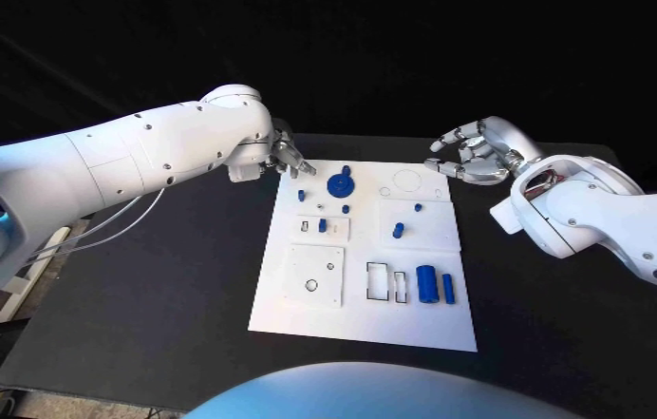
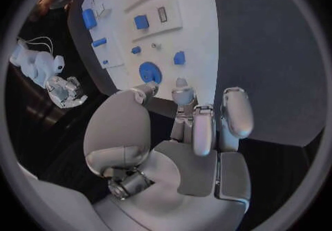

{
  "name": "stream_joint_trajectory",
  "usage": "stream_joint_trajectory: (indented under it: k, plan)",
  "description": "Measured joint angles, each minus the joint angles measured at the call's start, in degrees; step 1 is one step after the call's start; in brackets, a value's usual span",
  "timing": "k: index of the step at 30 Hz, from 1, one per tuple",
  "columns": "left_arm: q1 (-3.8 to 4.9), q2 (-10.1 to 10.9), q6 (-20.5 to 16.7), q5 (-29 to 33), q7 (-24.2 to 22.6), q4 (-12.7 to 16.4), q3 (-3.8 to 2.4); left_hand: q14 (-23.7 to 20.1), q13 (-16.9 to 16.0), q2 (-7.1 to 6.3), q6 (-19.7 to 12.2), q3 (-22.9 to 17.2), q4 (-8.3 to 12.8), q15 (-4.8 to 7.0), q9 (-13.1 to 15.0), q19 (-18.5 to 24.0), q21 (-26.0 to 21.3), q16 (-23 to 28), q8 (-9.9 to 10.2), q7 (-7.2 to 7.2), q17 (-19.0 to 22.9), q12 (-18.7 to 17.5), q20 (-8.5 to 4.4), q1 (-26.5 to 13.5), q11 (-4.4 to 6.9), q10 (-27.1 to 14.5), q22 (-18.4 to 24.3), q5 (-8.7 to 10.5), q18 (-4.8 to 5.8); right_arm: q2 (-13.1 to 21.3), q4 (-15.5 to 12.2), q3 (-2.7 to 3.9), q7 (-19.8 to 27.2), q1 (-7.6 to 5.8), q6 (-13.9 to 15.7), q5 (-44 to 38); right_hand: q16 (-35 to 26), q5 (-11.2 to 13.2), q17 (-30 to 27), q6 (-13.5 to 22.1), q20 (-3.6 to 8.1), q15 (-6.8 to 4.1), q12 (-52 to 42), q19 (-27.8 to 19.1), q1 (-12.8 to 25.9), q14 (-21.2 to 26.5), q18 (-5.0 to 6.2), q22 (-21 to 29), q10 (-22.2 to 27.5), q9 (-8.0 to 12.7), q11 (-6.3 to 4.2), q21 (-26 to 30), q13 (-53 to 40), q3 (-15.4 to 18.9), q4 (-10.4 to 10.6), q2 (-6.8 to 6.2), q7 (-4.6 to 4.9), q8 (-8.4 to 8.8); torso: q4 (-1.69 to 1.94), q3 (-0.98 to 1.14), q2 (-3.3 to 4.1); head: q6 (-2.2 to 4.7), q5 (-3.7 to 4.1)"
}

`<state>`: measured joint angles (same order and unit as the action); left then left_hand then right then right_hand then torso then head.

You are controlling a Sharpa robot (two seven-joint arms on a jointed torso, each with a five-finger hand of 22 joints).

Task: Assemble the parts on the task board

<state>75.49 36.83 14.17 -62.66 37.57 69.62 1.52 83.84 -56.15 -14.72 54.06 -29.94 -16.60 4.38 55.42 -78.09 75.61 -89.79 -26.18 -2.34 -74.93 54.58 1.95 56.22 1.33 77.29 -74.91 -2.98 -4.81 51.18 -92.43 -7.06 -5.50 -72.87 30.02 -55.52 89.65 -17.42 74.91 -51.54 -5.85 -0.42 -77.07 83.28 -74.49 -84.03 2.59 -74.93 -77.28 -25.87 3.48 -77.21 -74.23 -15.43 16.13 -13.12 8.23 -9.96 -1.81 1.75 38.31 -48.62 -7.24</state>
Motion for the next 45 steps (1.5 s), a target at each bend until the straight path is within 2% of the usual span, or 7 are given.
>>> stream_joint_trajectory:
  k: [10, 17, 21, 32, 40, 45]
  plan:
    - [-0.46, -1.5, 2.0, -0.5, -0.5, -2.9, 0.75, 0.0, 0.0, 0.31, 0.0, 0.6, 0.0, -0.01, -0.2, 0.2, -0.1, 0.0, 0.3, 0.00, 0.0, 0.0, 0.20, 0.3, -0.04, 0.0, 0.0, 0.00, 0.00, 0.0, 0.0, 0.00, 0.0, 0.00, 0.0, 0.0, 0.0, 0.0, 0.0, 0.0, 0.21, 0.00, 0.1, -0.2, 0.2, 0.0, 0.00, 0.0, 0.0, -0.1, 0.02, 0.0, 0.2, 0.0, 0.0, 0.23, 0.00, 0.00, 0.01, 0.03, -0.02, -0.34, -0.07]
    - [-0.87, -2.3, 2.9, -0.5, -0.9, -3.8, 1.28, 0.2, 0.1, 1.29, -0.4, 1.0, -0.1, -0.21, -1.1, 0.2, -0.2, 0.0, 1.3, -0.43, 0.0, 0.0, 0.20, 1.3, -0.42, -0.4, 0.0, -0.01, 0.00, -0.1, 0.0, 0.00, 0.0, 0.00, 0.0, 0.0, 0.0, 0.0, 0.0, 0.0, 0.21, 0.00, 0.2, -0.2, 0.2, 0.0, 0.00, 0.0, 0.2, 0.0, 0.21, 0.0, 0.3, 0.0, 0.0, 0.23, 0.00, 0.00, 0.04, 0.04, -0.09, -0.53, -0.04]
    - [-1.15, -2.5, 3.4, -0.4, -1.1, -4.0, 1.50, 0.2, 0.1, 1.29, -0.5, 1.1, -0.1, -0.21, -1.4, 0.2, -0.2, 0.0, 1.6, -0.51, 0.0, 0.0, 0.20, 1.3, -0.42, -0.4, 0.0, -0.01, 0.00, -0.1, 0.0, 0.00, 0.0, 0.00, 0.0, 0.0, 0.0, 0.0, 0.0, 0.0, 0.21, 0.00, 0.2, -0.2, 0.2, 0.0, 0.00, 0.0, 0.4, 0.0, 0.00, 0.2, 0.4, 0.0, 0.0, 0.23, 0.00, 0.00, 0.05, 0.04, -0.12, -0.62, -0.05]
    - [-1.47, -2.7, 4.2, 0.1, -1.4, -4.5, 1.73, 0.0, 0.1, 2.04, -0.5, 1.3, 0.0, -0.42, -2.3, 0.4, -0.5, 0.0, 2.3, -0.51, 0.0, 0.0, 0.40, 2.0, -0.41, -0.4, 0.0, -0.01, 0.00, -0.2, 0.0, 0.00, 0.0, 0.00, 0.0, 0.0, 0.0, 0.0, 0.0, 0.0, 0.21, 0.00, 0.2, -0.2, 0.2, 0.0, 0.00, 0.0, 0.4, 0.0, 0.00, 0.2, 0.4, 0.0, 0.0, 0.23, 0.00, 0.00, 0.08, 0.06, -0.14, -0.70, -0.09]
    - [-1.53, -2.8, 4.2, 0.6, -1.6, -4.6, 1.77, 0.0, 0.0, 3.40, -0.3, 0.3, 0.3, -0.42, -3.2, 0.2, -0.5, 0.0, 2.5, -0.73, 0.0, 0.2, 0.62, 3.4, -0.62, -0.6, 0.0, -0.01, 0.00, -0.2, 0.0, 0.00, 0.0, 0.00, 0.0, 0.1, 0.0, 0.0, 0.0, 0.0, 0.21, 0.00, 0.2, -0.2, 0.2, 0.0, 0.00, 0.0, 0.4, -0.1, 0.00, 0.2, 0.4, 0.0, 0.0, 0.22, 0.00, 0.00, 0.07, 0.07, -0.15, -0.86, -0.16]
    - [-1.54, -2.8, 4.2, 1.0, -1.7, -4.6, 1.78, 0.0, 0.0, 3.41, 0.2, -0.7, 0.6, -0.42, -3.6, 0.2, -0.5, 0.0, 2.5, -0.56, 0.0, 0.2, 0.62, 4.6, -0.62, -0.6, 0.0, -0.01, 0.00, -0.2, 0.0, 0.00, 0.0, 0.00, 0.0, 0.1, 0.0, 0.0, 0.0, 0.0, 0.21, 0.00, 0.2, -0.2, 0.2, 0.0, 0.00, 0.0, 0.4, -0.1, 0.00, 0.2, 0.4, 0.0, 0.0, 0.22, 0.00, 0.00, 0.05, 0.10, -0.15, -0.96, -0.17]
